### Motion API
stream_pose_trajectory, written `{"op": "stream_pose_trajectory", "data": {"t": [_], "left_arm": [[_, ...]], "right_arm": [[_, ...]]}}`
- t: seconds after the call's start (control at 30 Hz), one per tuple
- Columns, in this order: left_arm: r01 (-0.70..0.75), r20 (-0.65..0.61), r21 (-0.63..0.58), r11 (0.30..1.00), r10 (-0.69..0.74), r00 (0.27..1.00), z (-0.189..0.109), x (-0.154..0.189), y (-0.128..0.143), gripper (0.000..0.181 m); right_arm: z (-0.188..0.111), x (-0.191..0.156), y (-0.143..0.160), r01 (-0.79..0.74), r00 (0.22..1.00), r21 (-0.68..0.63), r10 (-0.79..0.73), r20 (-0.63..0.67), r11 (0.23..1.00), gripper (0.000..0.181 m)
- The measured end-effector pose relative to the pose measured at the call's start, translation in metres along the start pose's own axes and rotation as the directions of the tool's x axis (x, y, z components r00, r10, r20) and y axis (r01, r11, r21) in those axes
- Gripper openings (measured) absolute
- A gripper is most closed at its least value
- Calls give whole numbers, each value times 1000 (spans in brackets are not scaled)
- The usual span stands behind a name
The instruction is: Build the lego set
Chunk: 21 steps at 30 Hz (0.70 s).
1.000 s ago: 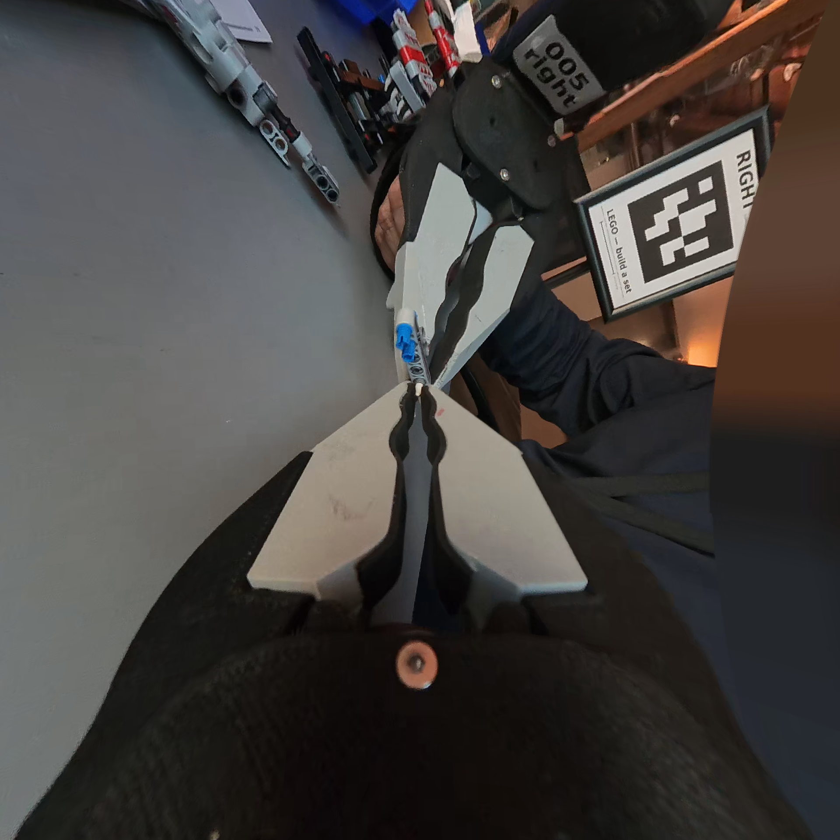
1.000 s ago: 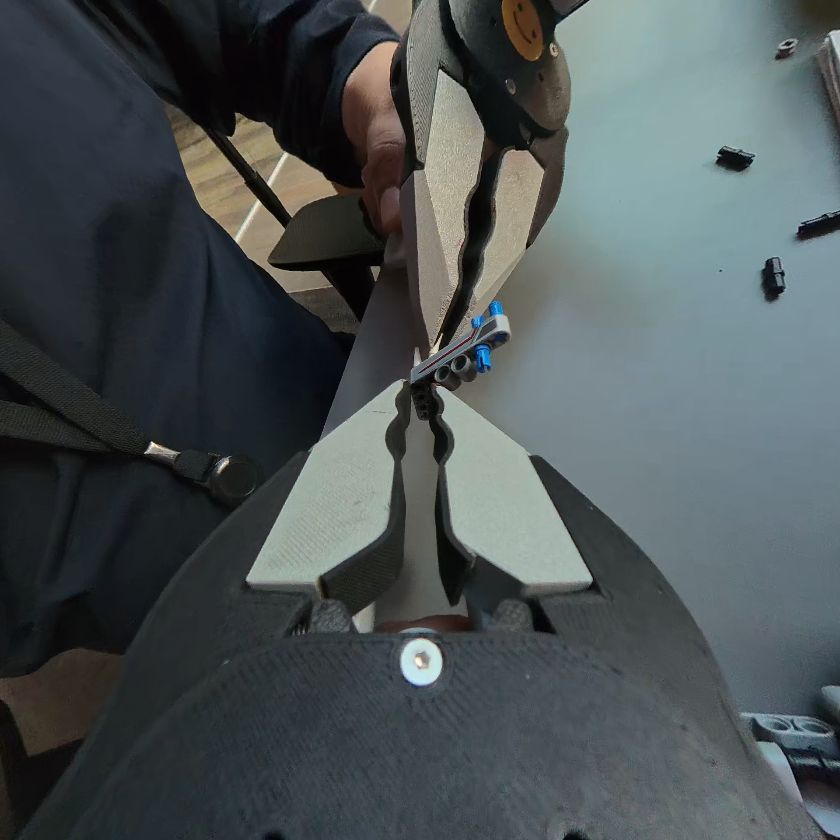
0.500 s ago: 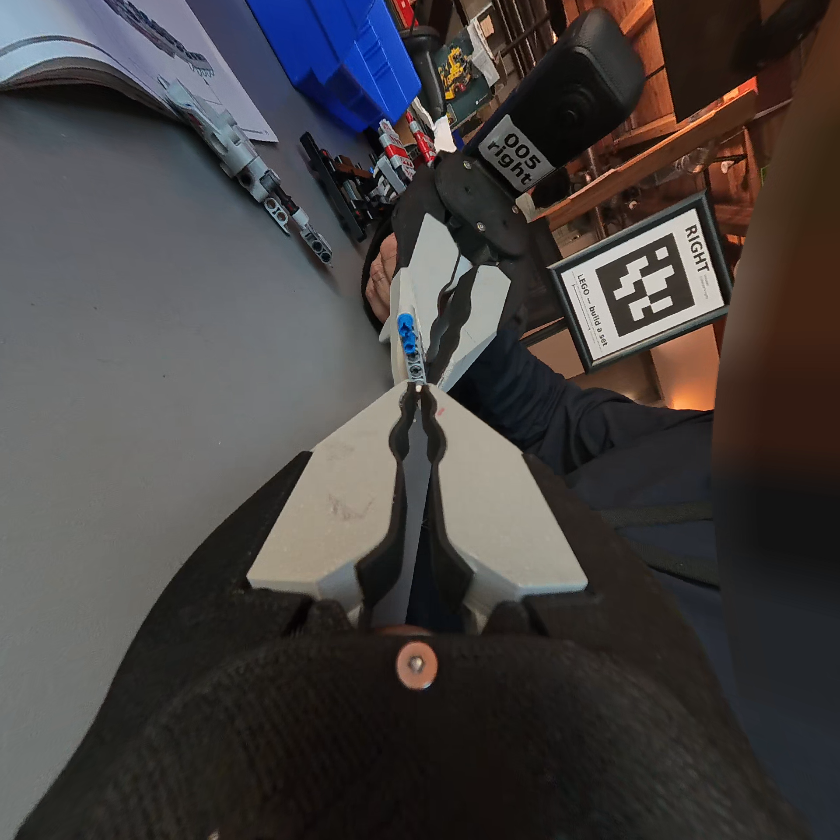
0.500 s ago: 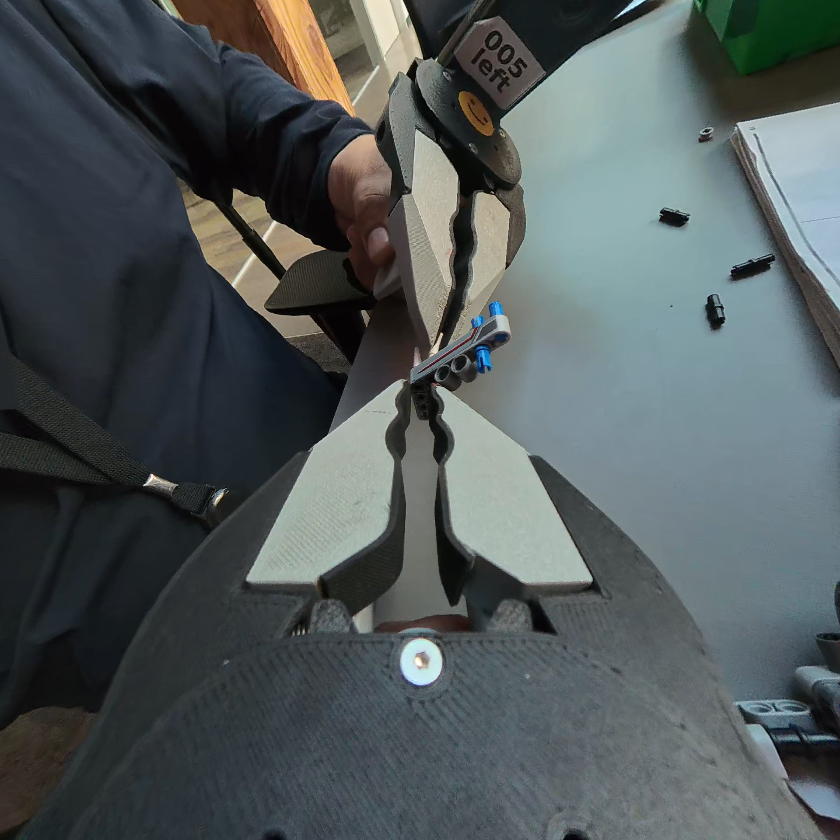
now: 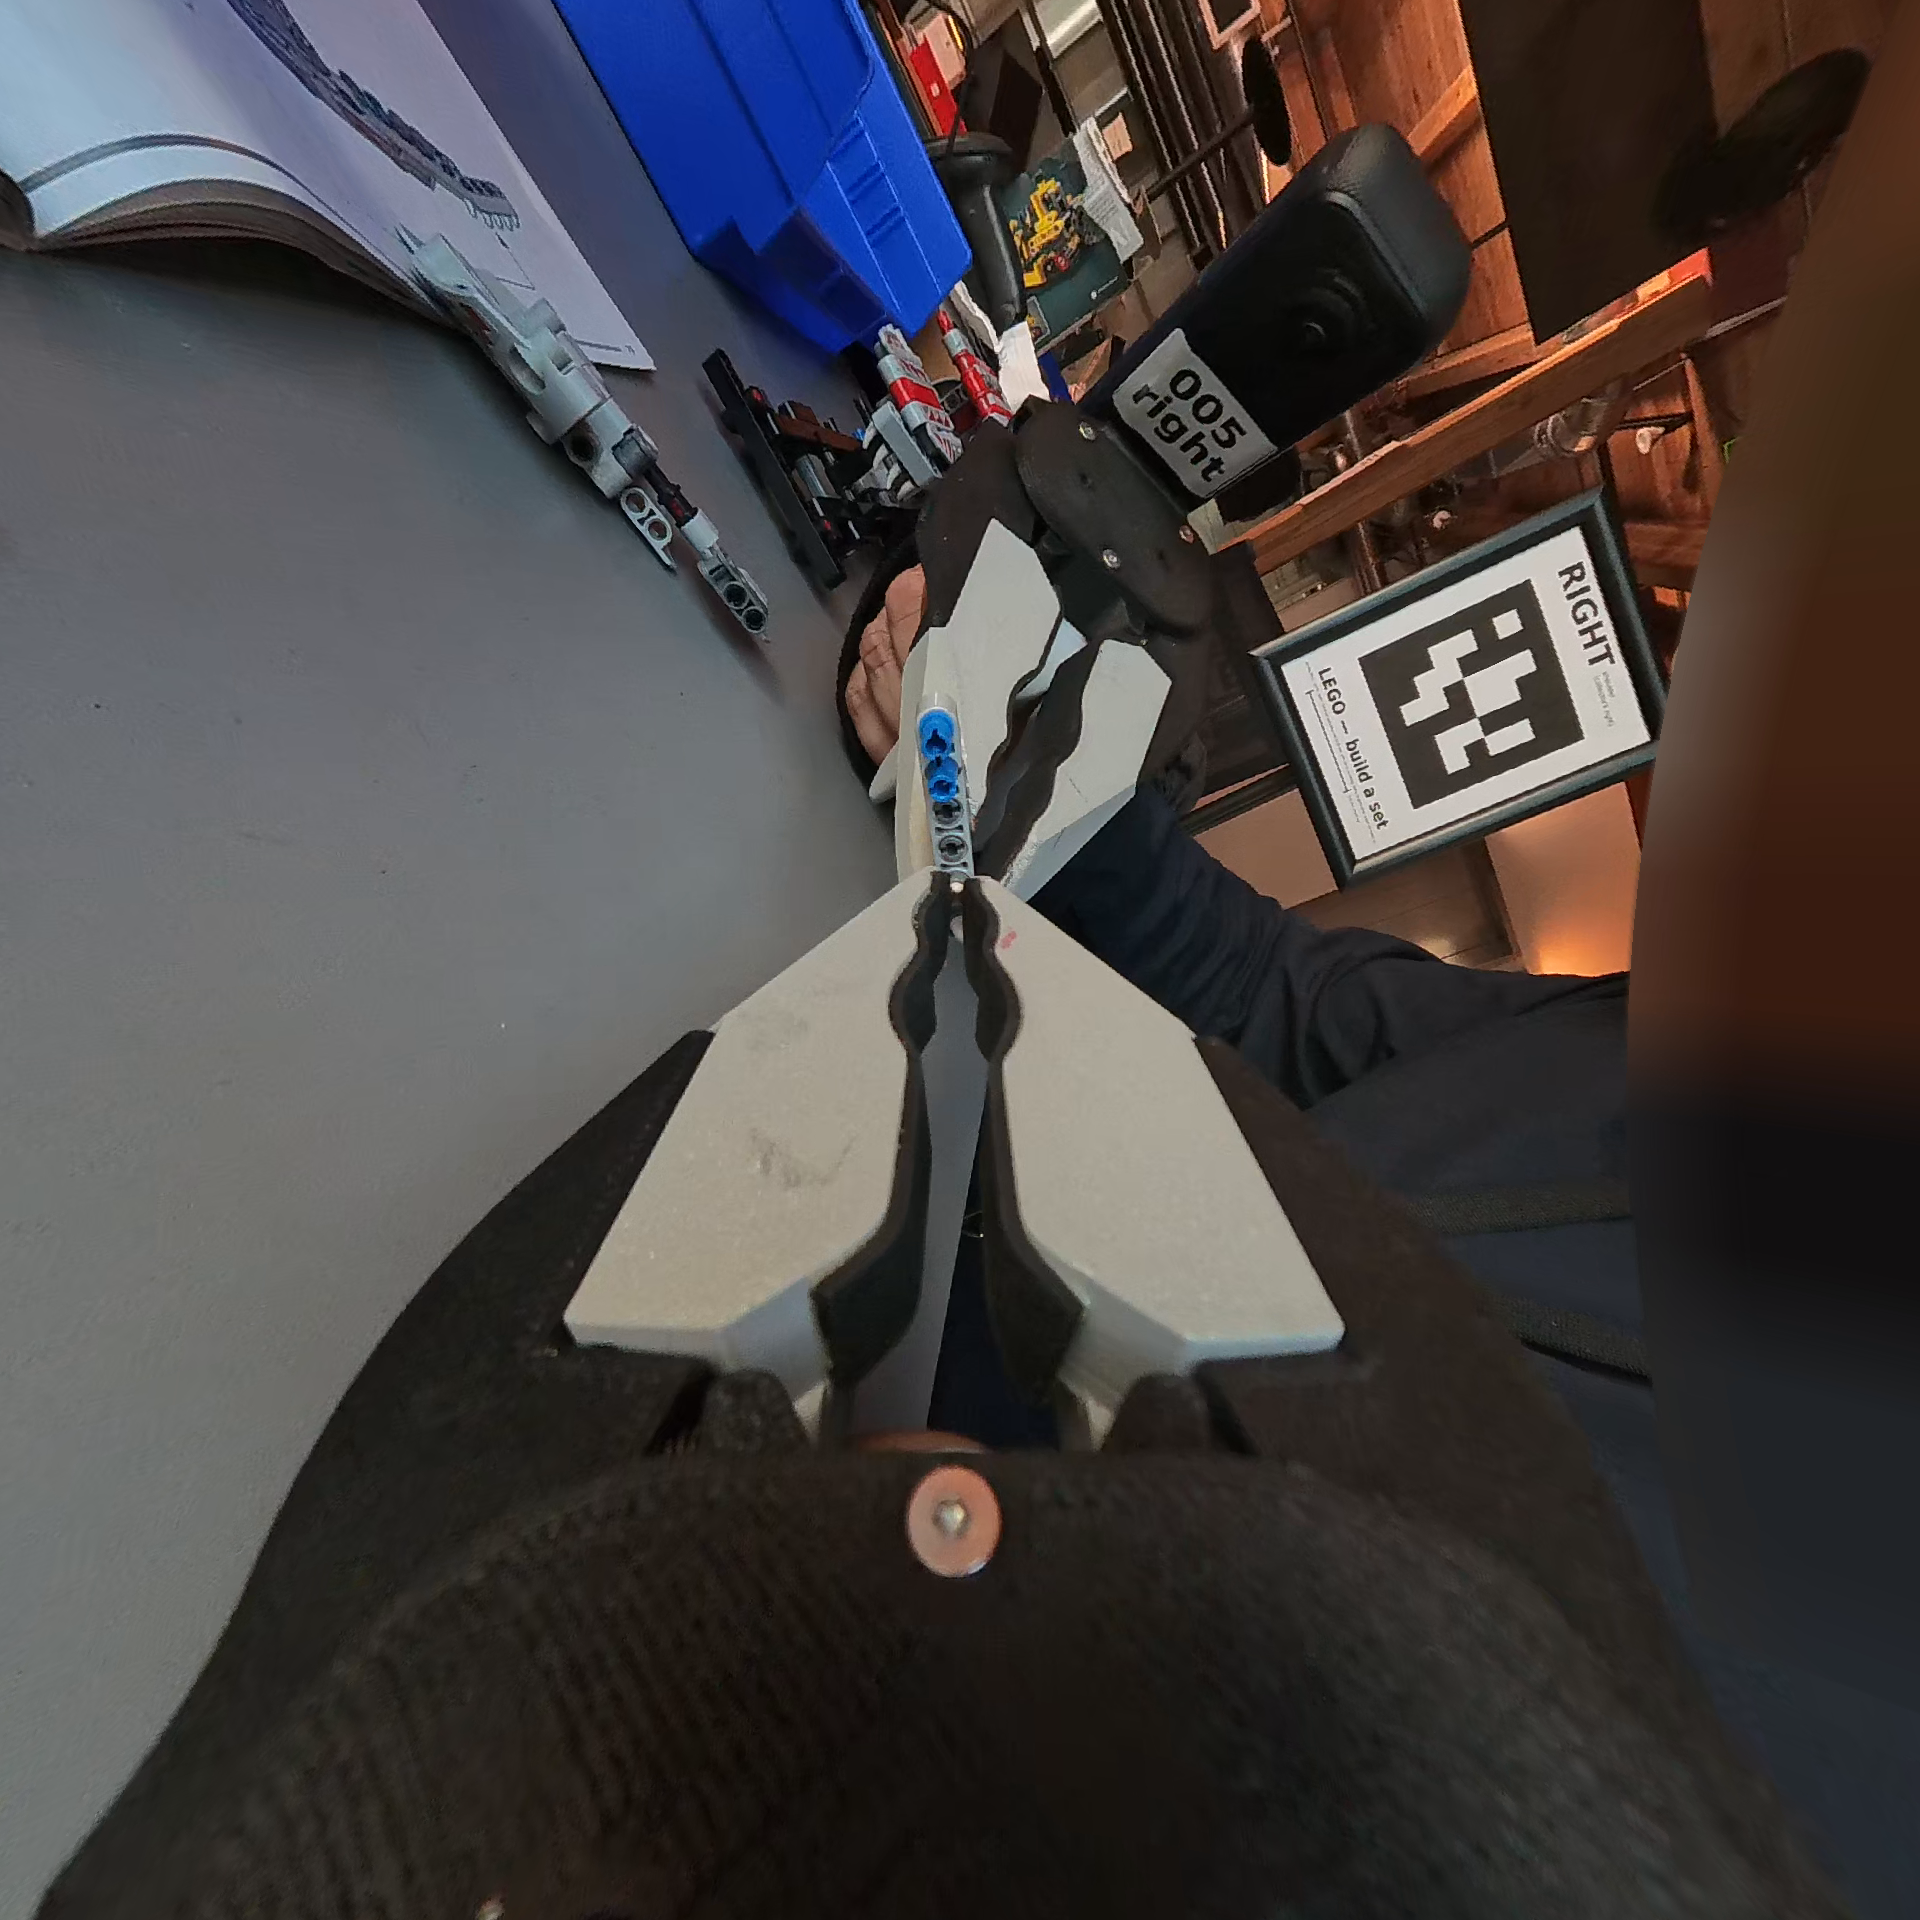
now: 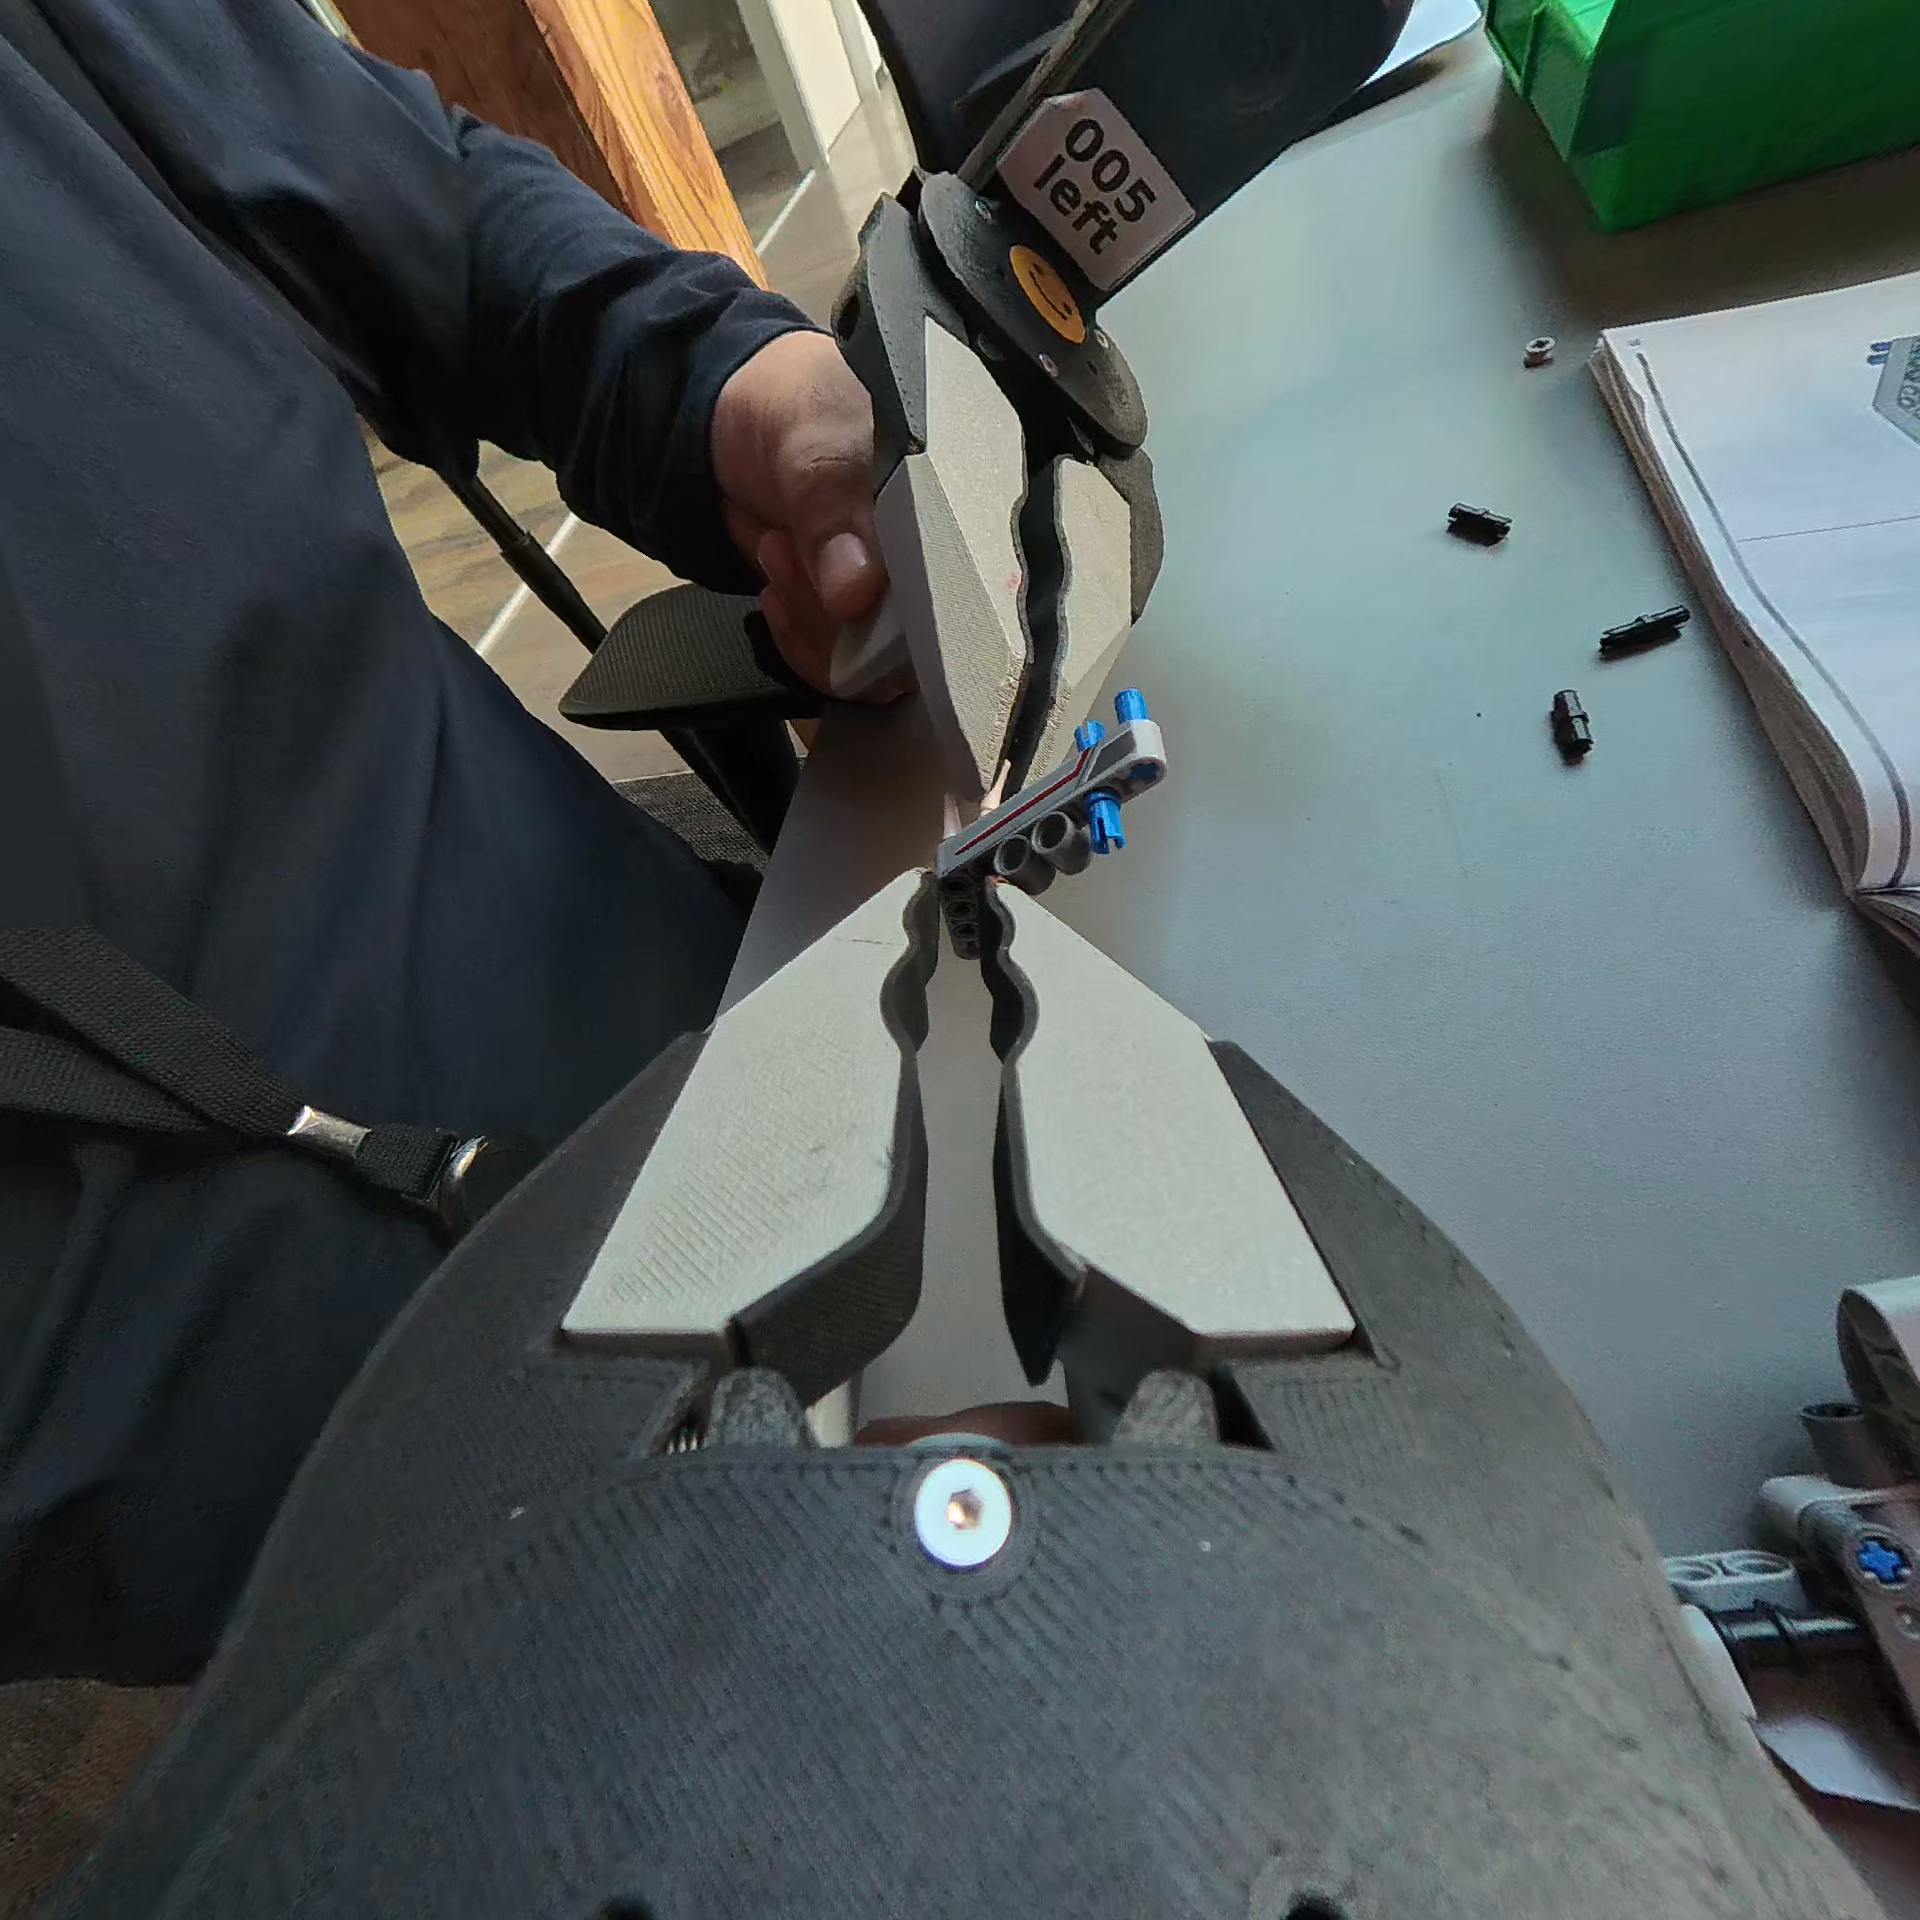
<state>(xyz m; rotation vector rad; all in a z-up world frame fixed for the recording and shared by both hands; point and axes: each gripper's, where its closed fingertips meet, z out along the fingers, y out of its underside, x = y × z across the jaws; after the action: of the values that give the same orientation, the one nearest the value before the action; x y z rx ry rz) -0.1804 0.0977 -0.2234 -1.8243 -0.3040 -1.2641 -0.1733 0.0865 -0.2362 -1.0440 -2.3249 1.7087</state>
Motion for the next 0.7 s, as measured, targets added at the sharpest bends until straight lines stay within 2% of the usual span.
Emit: {"op": "stream_pose_trajectory", "data": {"t": [0.33,0.47,0.7], "left_arm": [[-18,26,-18,1000,18,999,0,-2,3,0],[17,-20,-37,999,-17,1000,-2,0,3,0],[-41,32,-8,999,41,999,0,-4,-1,0]], "right_arm": [[2,0,4,18,1000,-26,-19,-16,999,4],[2,-2,2,58,998,-11,-58,-36,998,5],[0,4,1,21,998,-4,-22,-53,1000,4]]}}
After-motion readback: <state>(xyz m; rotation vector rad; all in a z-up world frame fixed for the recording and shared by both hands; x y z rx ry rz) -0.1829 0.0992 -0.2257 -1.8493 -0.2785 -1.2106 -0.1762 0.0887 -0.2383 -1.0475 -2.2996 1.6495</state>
